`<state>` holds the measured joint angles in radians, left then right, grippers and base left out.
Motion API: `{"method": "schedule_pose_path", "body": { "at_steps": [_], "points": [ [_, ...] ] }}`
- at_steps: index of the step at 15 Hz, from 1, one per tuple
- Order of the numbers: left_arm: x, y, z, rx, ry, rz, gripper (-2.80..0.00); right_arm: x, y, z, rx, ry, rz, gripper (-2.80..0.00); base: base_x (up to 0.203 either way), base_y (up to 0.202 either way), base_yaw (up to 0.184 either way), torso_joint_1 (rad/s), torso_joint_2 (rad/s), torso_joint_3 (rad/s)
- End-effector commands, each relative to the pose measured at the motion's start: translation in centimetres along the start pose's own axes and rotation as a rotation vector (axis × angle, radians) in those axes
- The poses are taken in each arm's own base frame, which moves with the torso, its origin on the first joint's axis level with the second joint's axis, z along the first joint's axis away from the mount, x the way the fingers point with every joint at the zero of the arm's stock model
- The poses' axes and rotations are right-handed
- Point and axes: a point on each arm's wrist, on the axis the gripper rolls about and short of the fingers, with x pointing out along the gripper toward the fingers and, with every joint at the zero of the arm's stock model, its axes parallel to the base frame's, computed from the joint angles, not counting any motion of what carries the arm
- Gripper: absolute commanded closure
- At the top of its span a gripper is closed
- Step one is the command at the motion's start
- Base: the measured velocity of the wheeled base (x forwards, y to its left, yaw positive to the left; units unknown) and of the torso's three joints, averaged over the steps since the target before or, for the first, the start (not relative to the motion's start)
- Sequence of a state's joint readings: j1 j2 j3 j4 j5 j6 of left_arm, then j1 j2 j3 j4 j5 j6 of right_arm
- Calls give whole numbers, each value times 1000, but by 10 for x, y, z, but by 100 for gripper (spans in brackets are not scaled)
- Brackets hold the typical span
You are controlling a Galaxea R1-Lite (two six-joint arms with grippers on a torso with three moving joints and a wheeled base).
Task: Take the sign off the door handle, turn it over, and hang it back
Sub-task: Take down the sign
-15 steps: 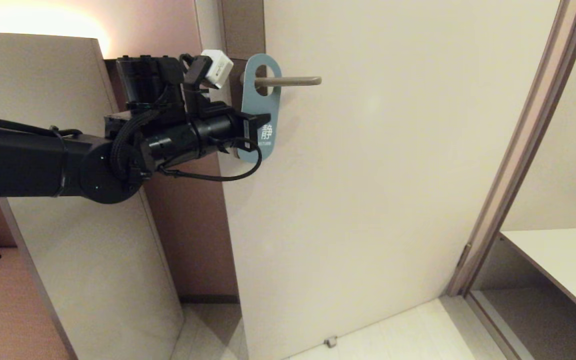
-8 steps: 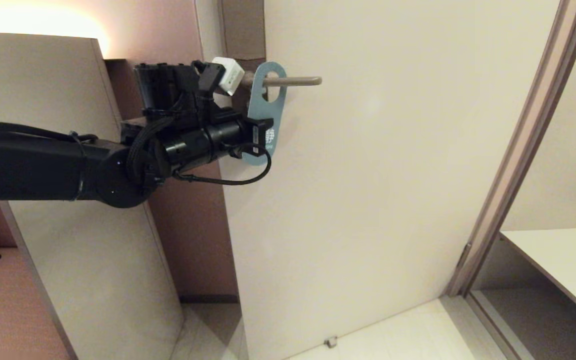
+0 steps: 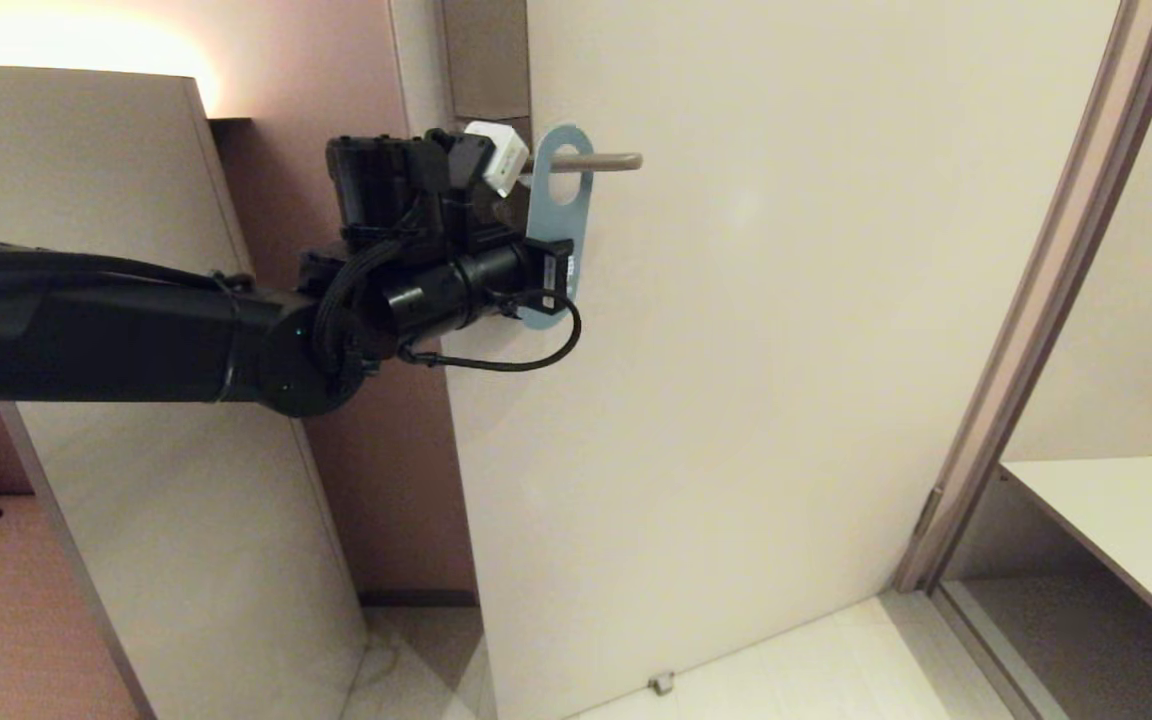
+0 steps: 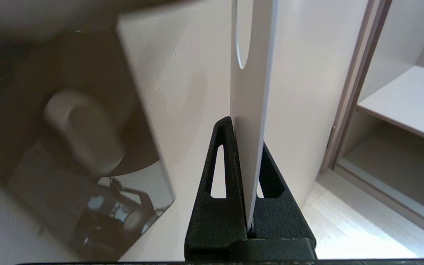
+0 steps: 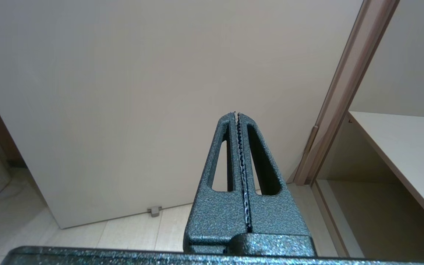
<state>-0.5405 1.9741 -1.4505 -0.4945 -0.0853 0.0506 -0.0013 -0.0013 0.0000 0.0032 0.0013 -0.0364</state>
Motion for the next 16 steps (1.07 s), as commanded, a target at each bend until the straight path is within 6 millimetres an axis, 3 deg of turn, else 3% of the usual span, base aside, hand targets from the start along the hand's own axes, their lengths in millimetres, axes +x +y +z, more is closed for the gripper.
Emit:
{"method": "schedule_pose_path", "body": {
  "at_steps": [1,11,16],
  "points": [
    [5,-4,1,2,-10,-9,0,0,0,0,0,1,0,0,0,0,0,0,0,0],
    [28,-7,-6,22,-13,36,0,0,0,0,0,1,0,0,0,0,0,0,0,0],
    [48,-25,-7,52,-29,112,0,0,0,0,0,1,1,0,0,0,0,0,0,0]
  ]
}}
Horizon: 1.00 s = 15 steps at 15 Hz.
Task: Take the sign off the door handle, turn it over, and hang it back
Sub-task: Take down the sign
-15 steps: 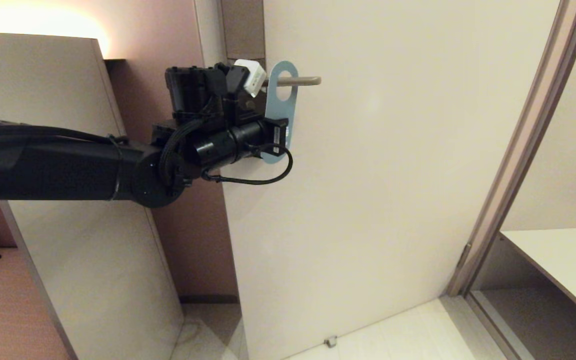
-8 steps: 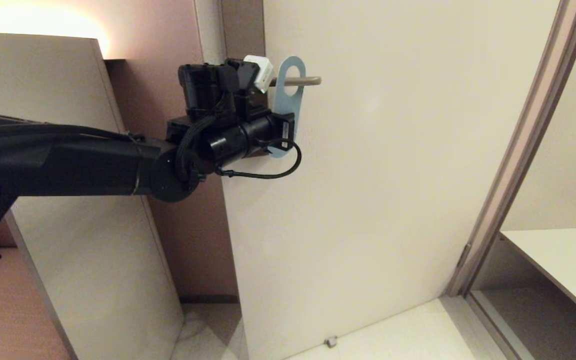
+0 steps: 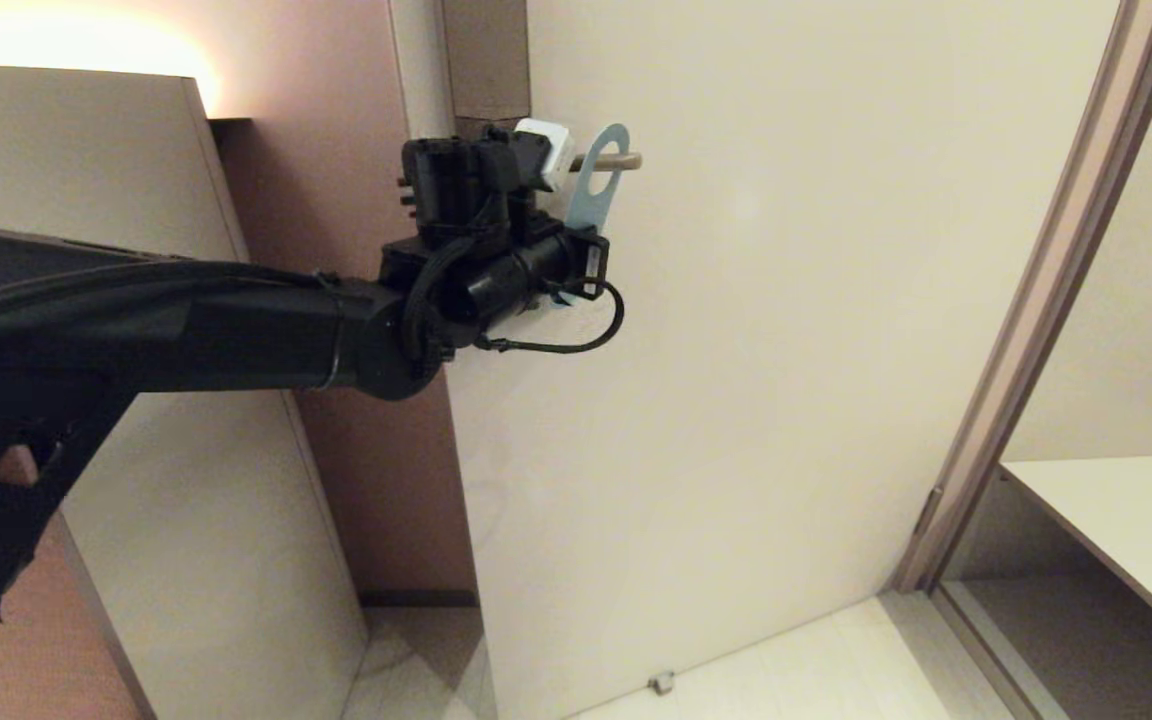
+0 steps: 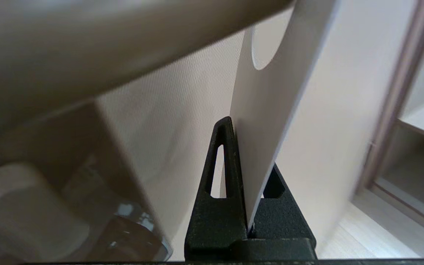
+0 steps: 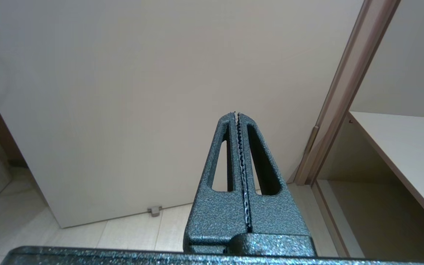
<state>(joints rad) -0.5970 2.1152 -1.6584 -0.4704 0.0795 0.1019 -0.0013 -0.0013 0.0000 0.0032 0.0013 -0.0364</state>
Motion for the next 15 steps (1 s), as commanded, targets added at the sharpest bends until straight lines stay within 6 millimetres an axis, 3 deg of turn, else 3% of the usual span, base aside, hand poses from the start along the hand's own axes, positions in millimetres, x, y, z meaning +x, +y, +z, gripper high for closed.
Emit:
{"method": "schedule_pose_path", "body": {
  "at_steps": [1,15],
  "points": [
    [8,-11,-8,4,9,-3,0,0,0,0,0,1,0,0,0,0,0,0,0,0],
    [27,-14,-14,57,8,119,0,0,0,0,0,1,0,0,0,0,0,0,0,0]
  ]
}}
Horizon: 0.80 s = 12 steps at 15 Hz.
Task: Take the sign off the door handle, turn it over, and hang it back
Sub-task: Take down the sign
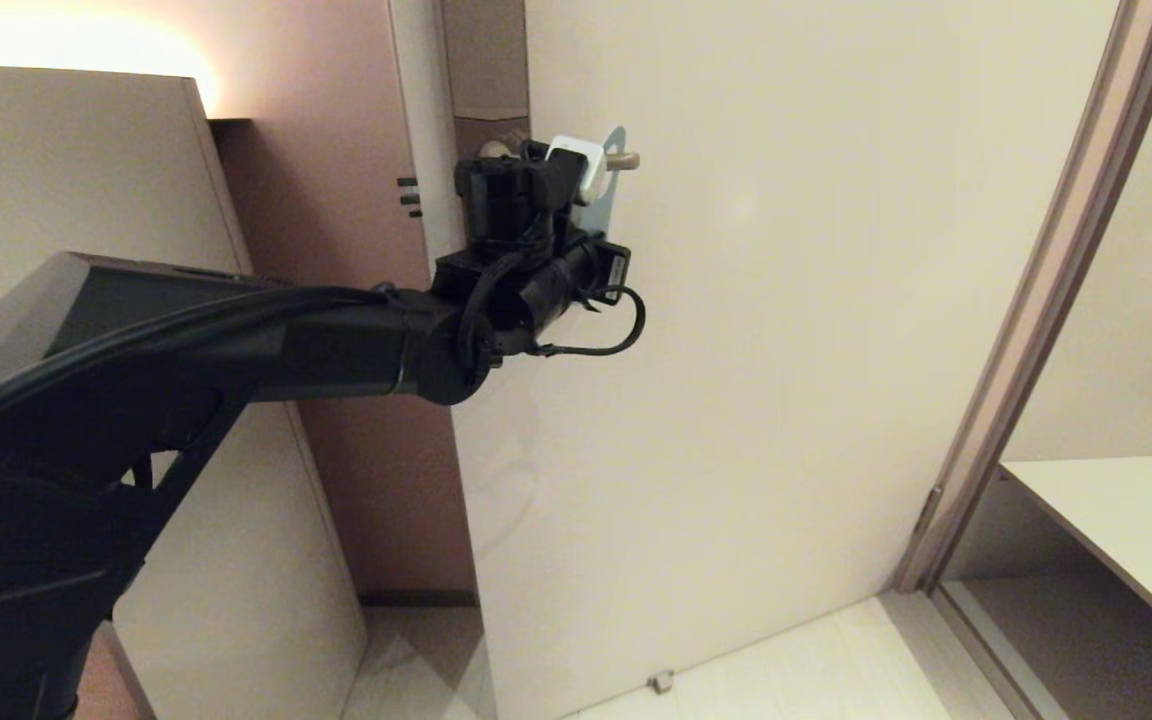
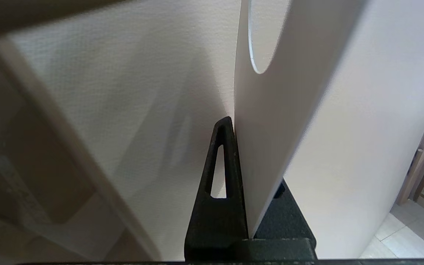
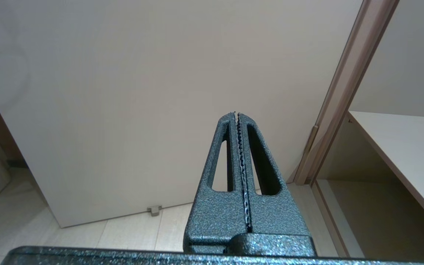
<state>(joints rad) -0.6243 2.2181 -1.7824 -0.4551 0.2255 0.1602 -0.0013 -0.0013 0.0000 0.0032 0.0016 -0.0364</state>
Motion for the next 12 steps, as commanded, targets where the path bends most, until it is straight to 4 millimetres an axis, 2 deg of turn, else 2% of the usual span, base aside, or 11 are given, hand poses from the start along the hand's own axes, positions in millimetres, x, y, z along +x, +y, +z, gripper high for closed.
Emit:
{"method": "schedule_pose_path", "body": {
  "at_steps": [1,12],
  "points": [
    [3,-3,-3,1,2,-1,0,0,0,0,0,1,0,0,0,0,0,0,0,0],
    [19,-6,-2,-2,-21,-2,0,0,0,0,0,1,0,0,0,0,0,0,0,0]
  ]
}}
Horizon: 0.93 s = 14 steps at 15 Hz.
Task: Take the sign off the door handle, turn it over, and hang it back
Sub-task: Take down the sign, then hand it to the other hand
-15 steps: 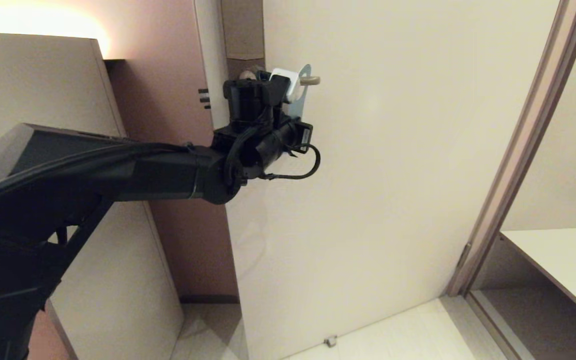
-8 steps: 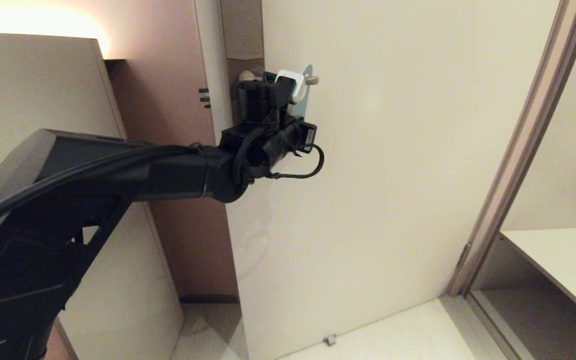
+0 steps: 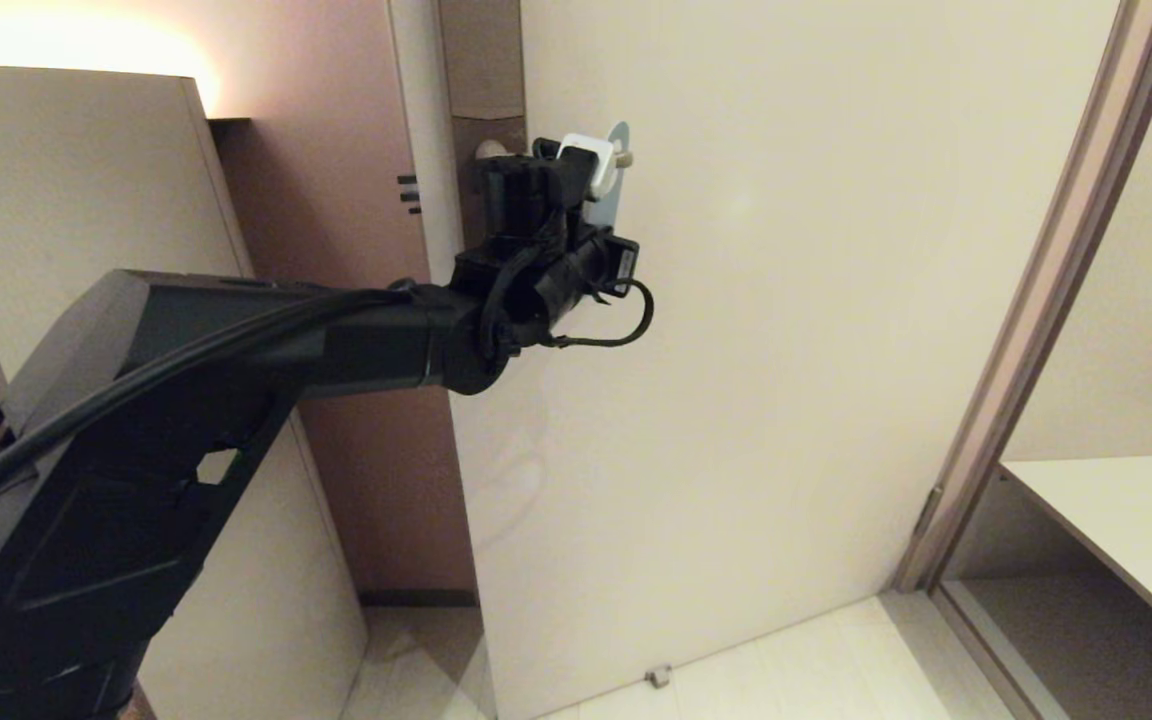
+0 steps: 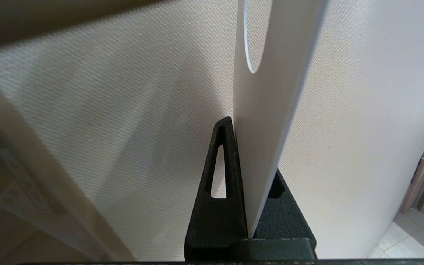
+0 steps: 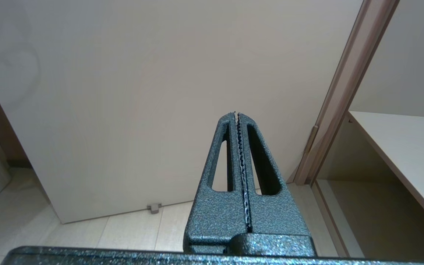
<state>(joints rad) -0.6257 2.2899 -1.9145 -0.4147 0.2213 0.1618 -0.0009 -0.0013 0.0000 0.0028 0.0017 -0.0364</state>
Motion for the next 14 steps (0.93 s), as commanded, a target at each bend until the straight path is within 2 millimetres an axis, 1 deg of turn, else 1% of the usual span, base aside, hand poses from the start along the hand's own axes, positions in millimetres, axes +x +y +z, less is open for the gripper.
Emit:
{"method": "schedule_pose_path", "body": {
  "at_steps": [1,5,9,14],
  "points": [
    [3,-2,-3,1,1,-1,0,0,0,0,0,2,-1,0,0,0,0,0,0,0],
    [5,-4,-8,10,8,-7,0,0,0,0,0,2,-1,0,0,0,0,0,0,0],
    [4,-8,-6,20,2,-20,0,0,0,0,0,2,-1,0,0,0,0,0,0,0],
    [-1,-21,-2,18,-5,-48,0,0,0,0,0,2,-1,0,0,0,0,0,0,0]
  ]
}}
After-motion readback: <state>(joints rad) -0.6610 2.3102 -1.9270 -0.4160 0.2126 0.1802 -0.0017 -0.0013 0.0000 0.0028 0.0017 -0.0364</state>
